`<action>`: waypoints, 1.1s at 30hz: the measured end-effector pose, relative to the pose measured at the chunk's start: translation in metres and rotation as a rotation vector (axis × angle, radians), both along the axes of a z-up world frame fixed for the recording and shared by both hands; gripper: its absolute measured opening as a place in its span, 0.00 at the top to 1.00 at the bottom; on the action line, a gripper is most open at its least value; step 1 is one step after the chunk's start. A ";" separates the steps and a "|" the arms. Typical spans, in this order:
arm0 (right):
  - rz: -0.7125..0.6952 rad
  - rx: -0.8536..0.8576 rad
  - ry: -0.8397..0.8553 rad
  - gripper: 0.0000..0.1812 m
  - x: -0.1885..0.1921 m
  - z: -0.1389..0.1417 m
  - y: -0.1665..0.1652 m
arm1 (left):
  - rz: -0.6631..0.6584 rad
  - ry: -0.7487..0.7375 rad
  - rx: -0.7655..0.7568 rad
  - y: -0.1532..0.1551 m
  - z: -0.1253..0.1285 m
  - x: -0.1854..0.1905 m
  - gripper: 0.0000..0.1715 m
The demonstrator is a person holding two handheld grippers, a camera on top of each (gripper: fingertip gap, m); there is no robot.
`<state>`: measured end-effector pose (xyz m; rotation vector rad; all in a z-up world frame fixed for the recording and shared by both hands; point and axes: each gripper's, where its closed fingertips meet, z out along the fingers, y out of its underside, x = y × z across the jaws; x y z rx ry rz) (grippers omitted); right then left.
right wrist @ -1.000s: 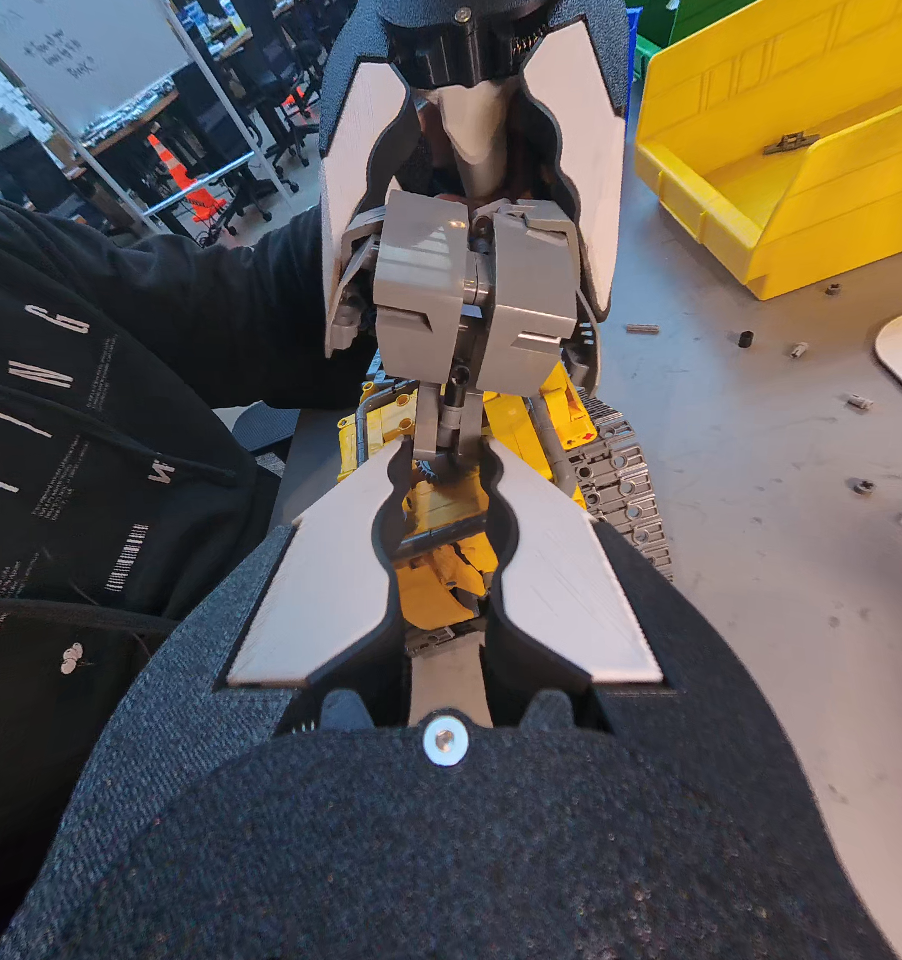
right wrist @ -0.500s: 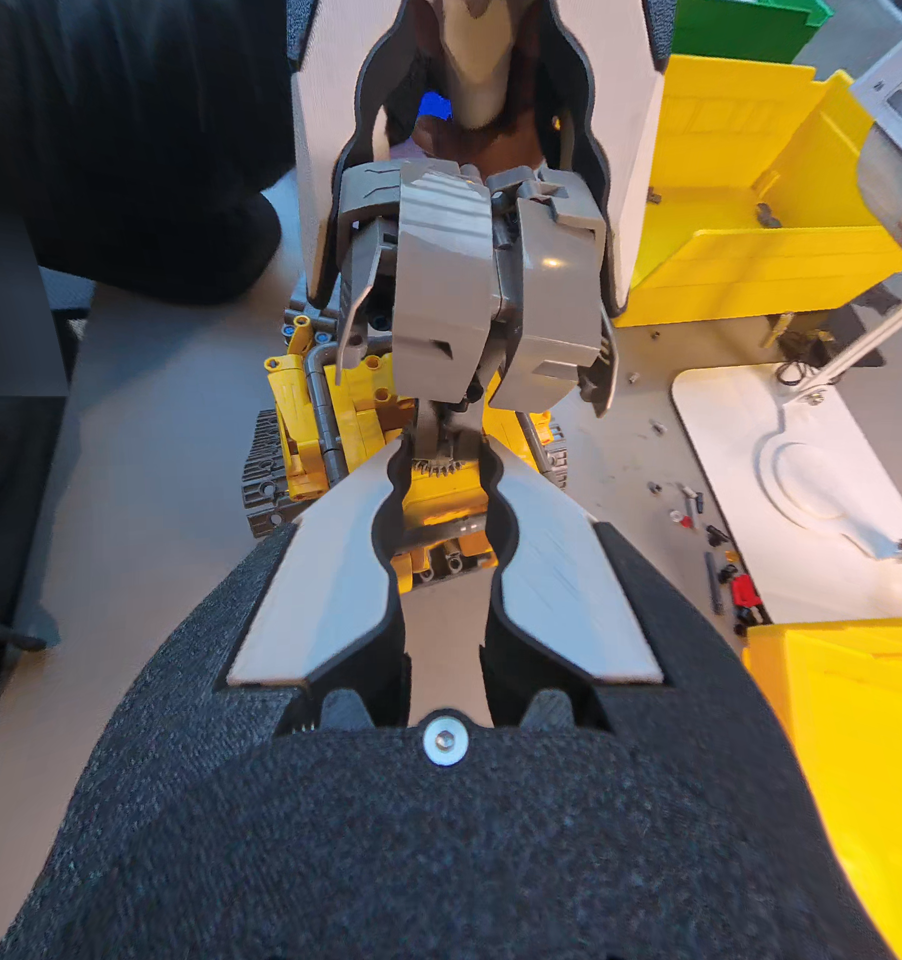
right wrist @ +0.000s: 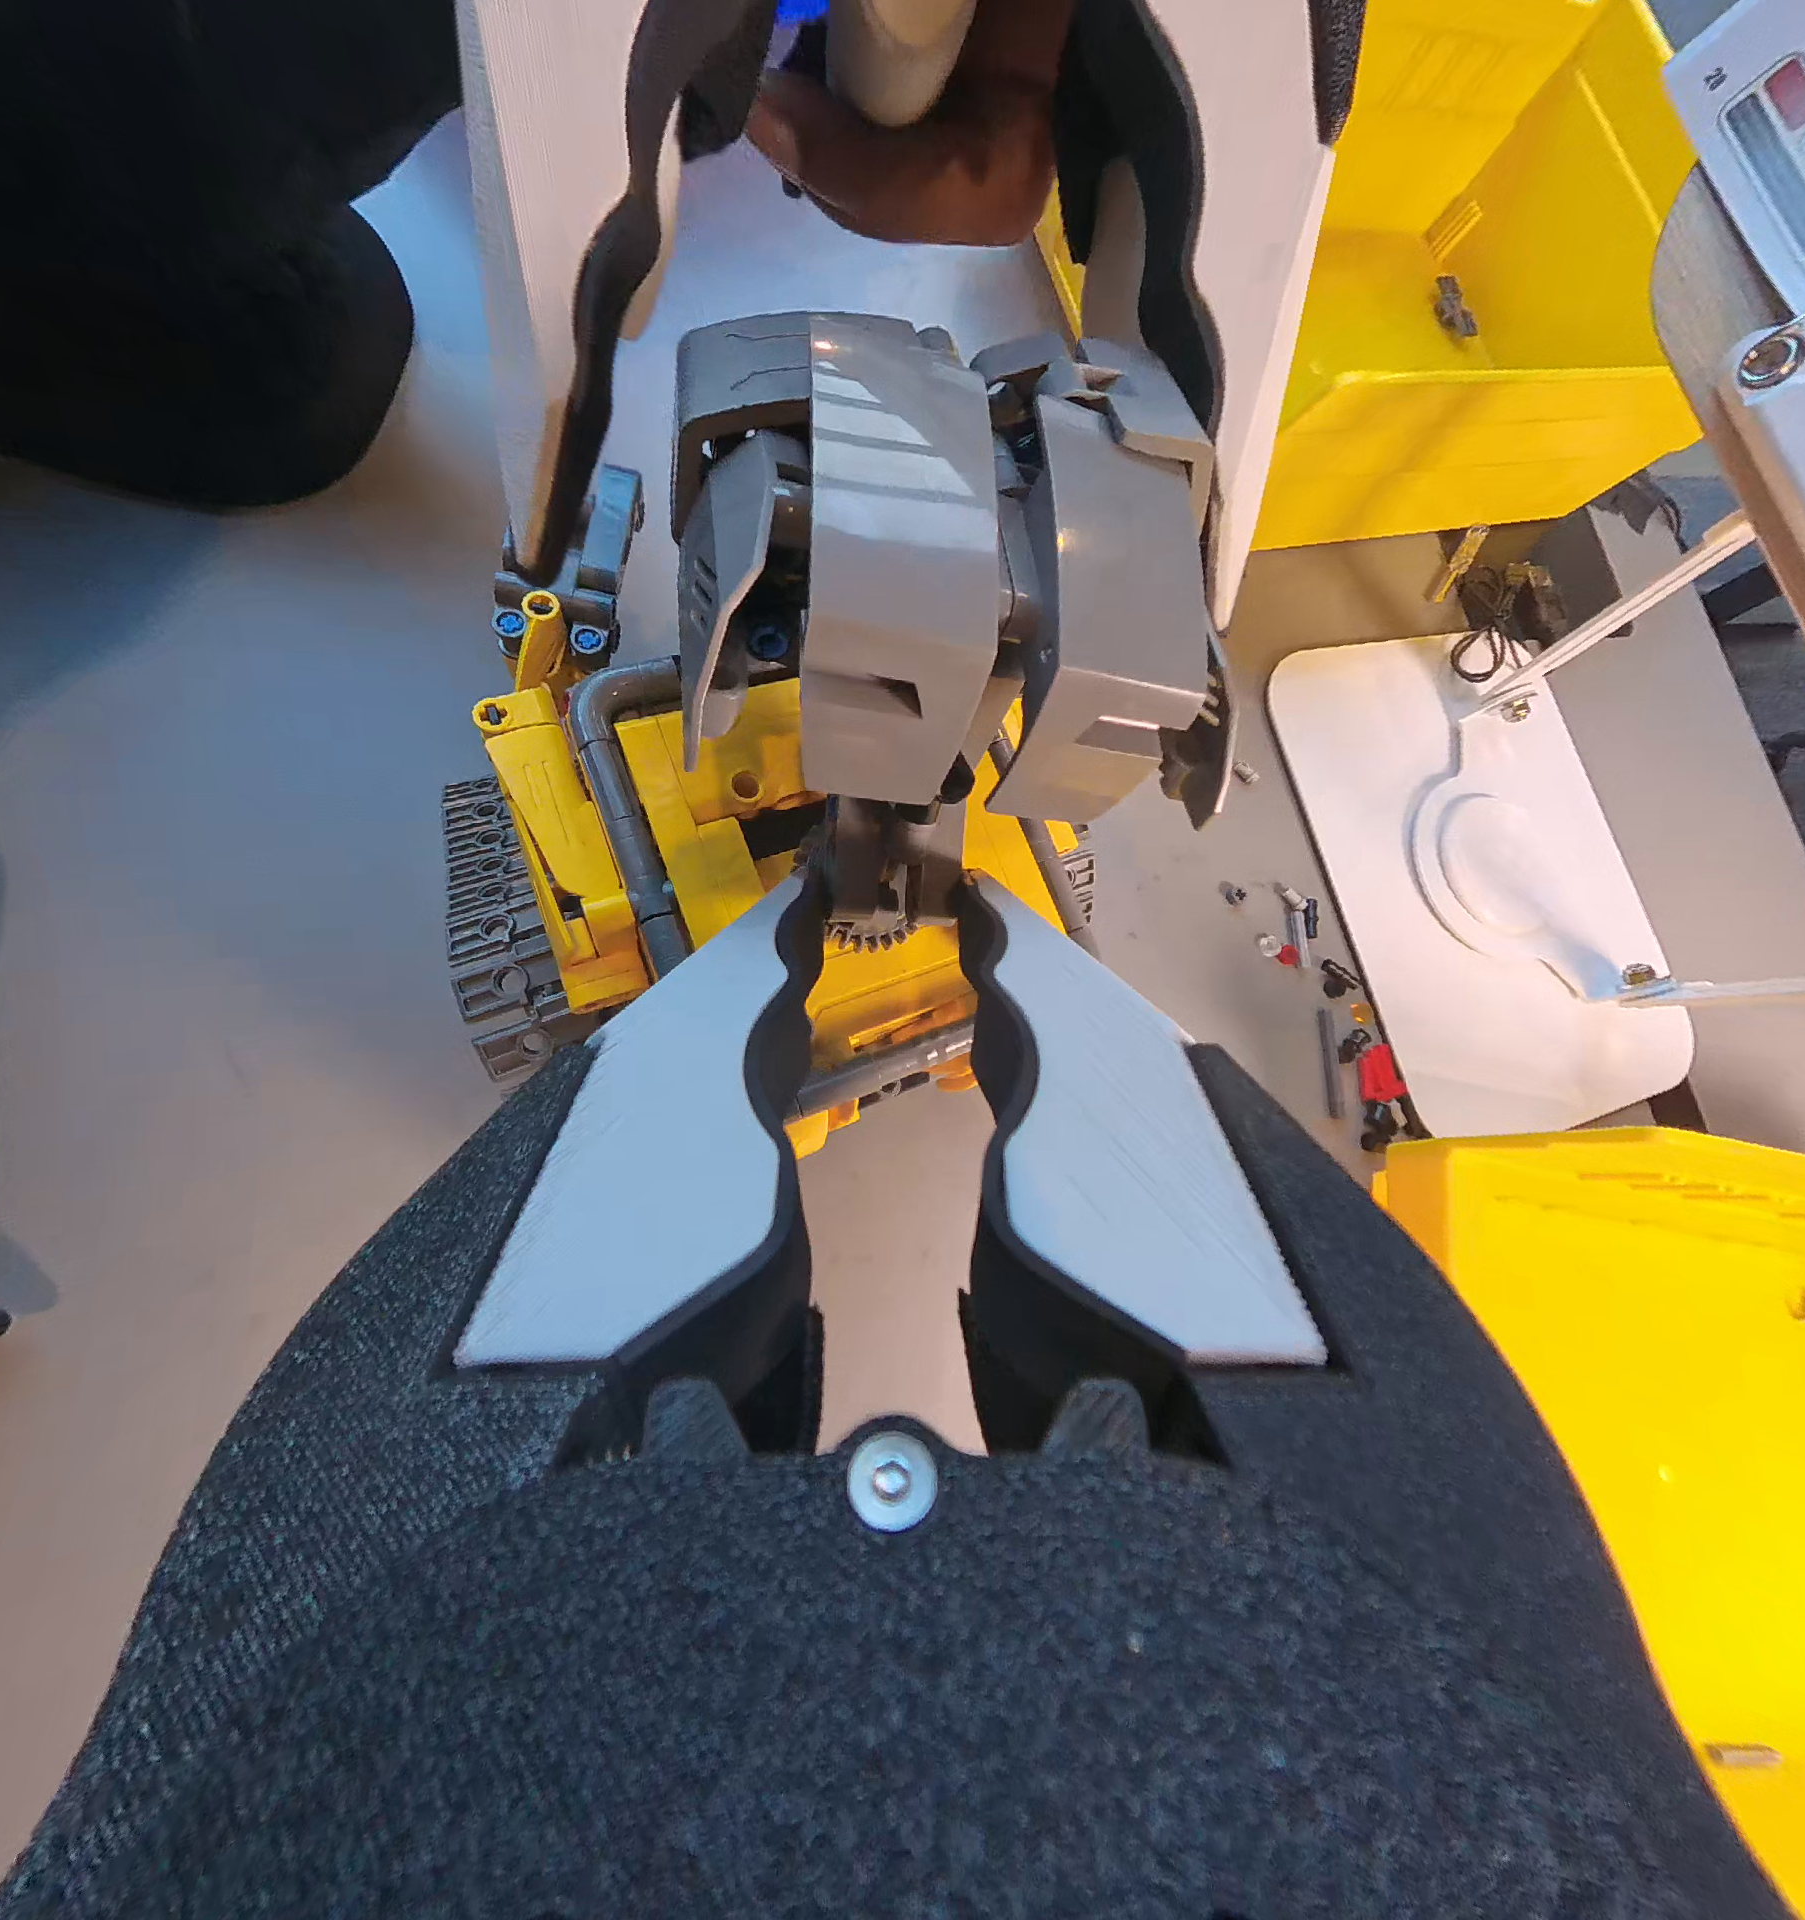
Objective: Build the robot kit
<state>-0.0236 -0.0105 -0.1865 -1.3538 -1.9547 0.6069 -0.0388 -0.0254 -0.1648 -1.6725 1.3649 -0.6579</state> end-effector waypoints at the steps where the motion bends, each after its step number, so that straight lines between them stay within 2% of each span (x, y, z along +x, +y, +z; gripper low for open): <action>1: 0.000 -0.003 0.000 0.86 0.000 -0.001 0.001 | 0.016 0.007 0.000 0.003 0.000 0.001 0.39; 2: 0.003 -0.007 0.002 0.86 -0.001 -0.001 0.000 | 0.021 0.004 0.005 0.004 0.001 0.003 0.44; 8: -0.001 -0.051 0.000 0.86 0.000 -0.002 -0.001 | 0.015 -0.022 -0.009 0.006 0.006 0.008 0.45; 12: -0.005 -0.053 0.023 0.86 0.000 -0.001 -0.001 | 0.013 0.021 0.023 0.005 0.004 0.005 0.45; 13: -0.005 -0.059 0.018 0.85 0.002 0.000 -0.002 | 0.016 0.032 0.033 0.005 0.003 0.005 0.45; 15: -0.032 -0.109 0.040 0.74 0.008 0.007 -0.001 | 0.024 0.047 0.036 0.005 0.003 0.004 0.45; 18: -0.020 -0.211 0.076 0.76 0.024 0.020 -0.013 | 0.035 0.087 0.051 0.005 0.003 0.004 0.45; 21: 0.023 -0.137 0.058 0.78 0.034 0.006 -0.033 | 0.053 0.155 0.069 0.005 0.003 0.005 0.45; 23: 0.003 0.021 0.046 0.85 0.036 -0.006 -0.027 | 0.076 0.207 0.062 0.005 0.004 0.006 0.45; 25: 0.022 0.120 0.069 0.92 0.036 -0.005 -0.021 | 0.090 0.274 0.039 0.006 0.002 0.008 0.45; 33: 0.165 0.084 0.031 0.92 0.038 -0.004 -0.008 | 0.108 0.424 -0.034 0.019 0.003 0.015 0.45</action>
